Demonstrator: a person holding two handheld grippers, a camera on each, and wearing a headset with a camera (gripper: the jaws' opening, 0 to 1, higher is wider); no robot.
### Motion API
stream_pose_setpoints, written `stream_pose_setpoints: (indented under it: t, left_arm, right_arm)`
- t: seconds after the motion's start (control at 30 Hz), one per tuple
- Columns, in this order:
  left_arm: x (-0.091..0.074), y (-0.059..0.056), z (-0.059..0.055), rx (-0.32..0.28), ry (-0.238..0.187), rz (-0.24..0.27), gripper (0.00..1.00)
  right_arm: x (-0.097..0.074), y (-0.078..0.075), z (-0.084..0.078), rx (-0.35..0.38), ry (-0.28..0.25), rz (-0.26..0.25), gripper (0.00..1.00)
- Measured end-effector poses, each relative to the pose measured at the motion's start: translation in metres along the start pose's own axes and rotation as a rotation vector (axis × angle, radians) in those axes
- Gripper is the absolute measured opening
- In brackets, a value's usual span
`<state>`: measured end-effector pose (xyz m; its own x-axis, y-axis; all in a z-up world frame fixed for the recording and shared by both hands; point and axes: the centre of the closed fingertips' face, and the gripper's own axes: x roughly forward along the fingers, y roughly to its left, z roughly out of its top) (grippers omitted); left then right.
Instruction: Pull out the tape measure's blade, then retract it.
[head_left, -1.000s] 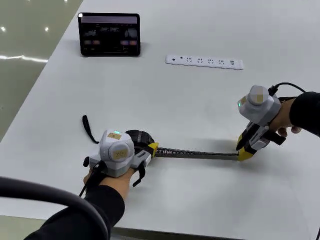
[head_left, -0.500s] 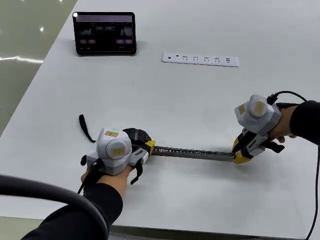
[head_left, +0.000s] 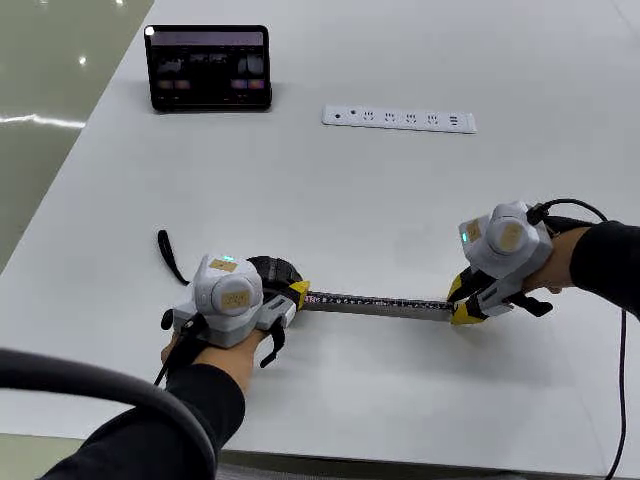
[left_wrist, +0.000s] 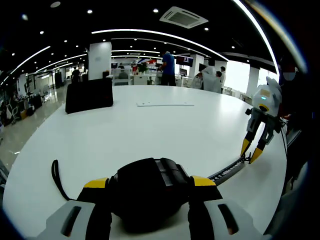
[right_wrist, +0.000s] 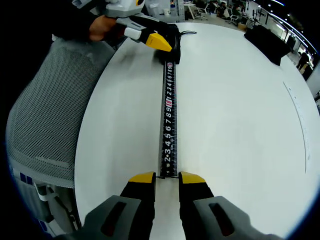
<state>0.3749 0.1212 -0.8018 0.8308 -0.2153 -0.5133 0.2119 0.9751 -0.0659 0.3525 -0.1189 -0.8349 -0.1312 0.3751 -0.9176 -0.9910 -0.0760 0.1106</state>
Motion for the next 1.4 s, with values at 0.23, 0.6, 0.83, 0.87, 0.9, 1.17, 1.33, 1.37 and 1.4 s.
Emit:
stream_pose_setpoints:
  t: [0.23,0.6,0.83,0.87,0.9,1.17,1.33,1.37,1.4]
  left_arm:
    - [0.000,0.001,0.000,-0.002,0.001,-0.002,0.58]
    - [0.000,0.001,0.000,-0.003,0.005,-0.005,0.58]
    - [-0.001,0.000,0.000,-0.005,0.008,-0.005,0.58]
    - [-0.001,0.000,0.000,-0.005,0.008,-0.005,0.58]
    - [-0.001,0.000,0.000,-0.006,0.008,-0.005,0.58]
    - [-0.001,0.000,0.000,-0.007,0.008,-0.007,0.58]
    - [-0.001,0.000,0.000,-0.006,0.008,-0.009,0.58]
    - [-0.001,0.000,0.000,-0.006,0.008,-0.008,0.58]
    - [-0.001,-0.001,0.000,-0.006,0.008,-0.008,0.58]
  right_arm:
    - [0.001,-0.001,0.002,0.000,0.000,-0.010,0.13]
    - [0.004,-0.005,0.006,0.010,-0.008,-0.016,0.13]
    - [0.006,-0.005,0.011,0.018,-0.016,-0.010,0.14]
    - [0.007,-0.006,0.012,0.022,-0.017,-0.009,0.14]
    - [0.007,-0.006,0.013,0.025,-0.019,-0.008,0.14]
    - [0.015,-0.004,0.029,0.144,-0.092,0.046,0.14]
    - [0.015,-0.004,0.031,0.116,-0.087,0.037,0.14]
    - [0.014,-0.004,0.031,0.105,-0.085,0.032,0.14]
    - [0.014,-0.003,0.031,0.096,-0.082,0.027,0.14]
